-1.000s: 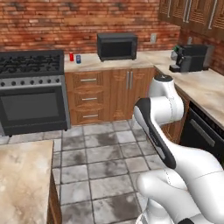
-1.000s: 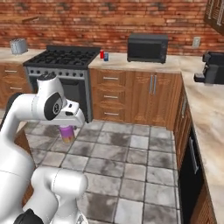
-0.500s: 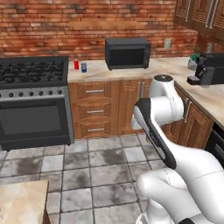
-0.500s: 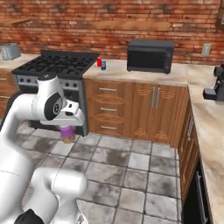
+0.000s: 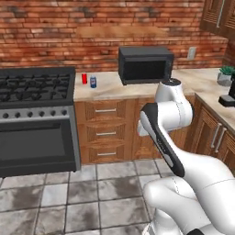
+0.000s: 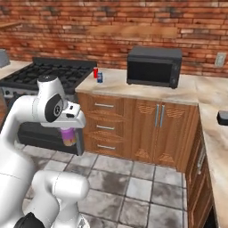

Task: Four empty soda cans are scattered around the kitchen. Gather all the cans and cluster them next to the stove for recycling.

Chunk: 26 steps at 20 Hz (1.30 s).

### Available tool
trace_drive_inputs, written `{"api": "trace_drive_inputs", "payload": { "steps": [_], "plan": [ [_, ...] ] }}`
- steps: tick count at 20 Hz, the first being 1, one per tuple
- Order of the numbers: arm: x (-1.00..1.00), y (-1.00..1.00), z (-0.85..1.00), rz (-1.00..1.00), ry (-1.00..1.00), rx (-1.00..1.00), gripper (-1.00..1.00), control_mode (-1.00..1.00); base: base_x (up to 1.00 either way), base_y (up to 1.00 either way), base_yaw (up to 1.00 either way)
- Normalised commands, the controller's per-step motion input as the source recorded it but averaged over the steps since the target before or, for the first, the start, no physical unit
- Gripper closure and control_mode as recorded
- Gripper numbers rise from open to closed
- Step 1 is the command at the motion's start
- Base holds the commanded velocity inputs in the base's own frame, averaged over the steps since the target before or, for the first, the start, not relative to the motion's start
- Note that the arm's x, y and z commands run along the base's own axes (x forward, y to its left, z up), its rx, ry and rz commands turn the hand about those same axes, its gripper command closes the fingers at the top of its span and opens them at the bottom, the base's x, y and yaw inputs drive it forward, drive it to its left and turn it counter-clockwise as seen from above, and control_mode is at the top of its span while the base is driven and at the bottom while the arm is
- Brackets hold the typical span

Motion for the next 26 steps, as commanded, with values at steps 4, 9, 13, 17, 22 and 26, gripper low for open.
{"api": "trace_drive_inputs", "payload": {
  "steps": [4,9,13,17,22,26],
  "plan": [
    [0.0,0.0,0.0,0.0,0.0,0.0,1.0,1.0,0.86,-0.06,0.05],
    [0.0,0.0,0.0,0.0,0.0,0.0,1.0,1.0,0.8,-0.03,0.04],
    [0.0,0.0,0.0,0.0,0.0,0.0,1.0,1.0,0.77,-0.01,0.04],
    [0.0,0.0,0.0,0.0,0.0,0.0,1.0,1.0,0.74,0.01,0.05],
    [0.0,0.0,0.0,0.0,0.0,0.0,1.0,1.0,0.71,0.06,0.05],
    [0.0,0.0,0.0,0.0,0.0,0.0,1.0,1.0,0.6,0.16,0.05]
  ]
}}
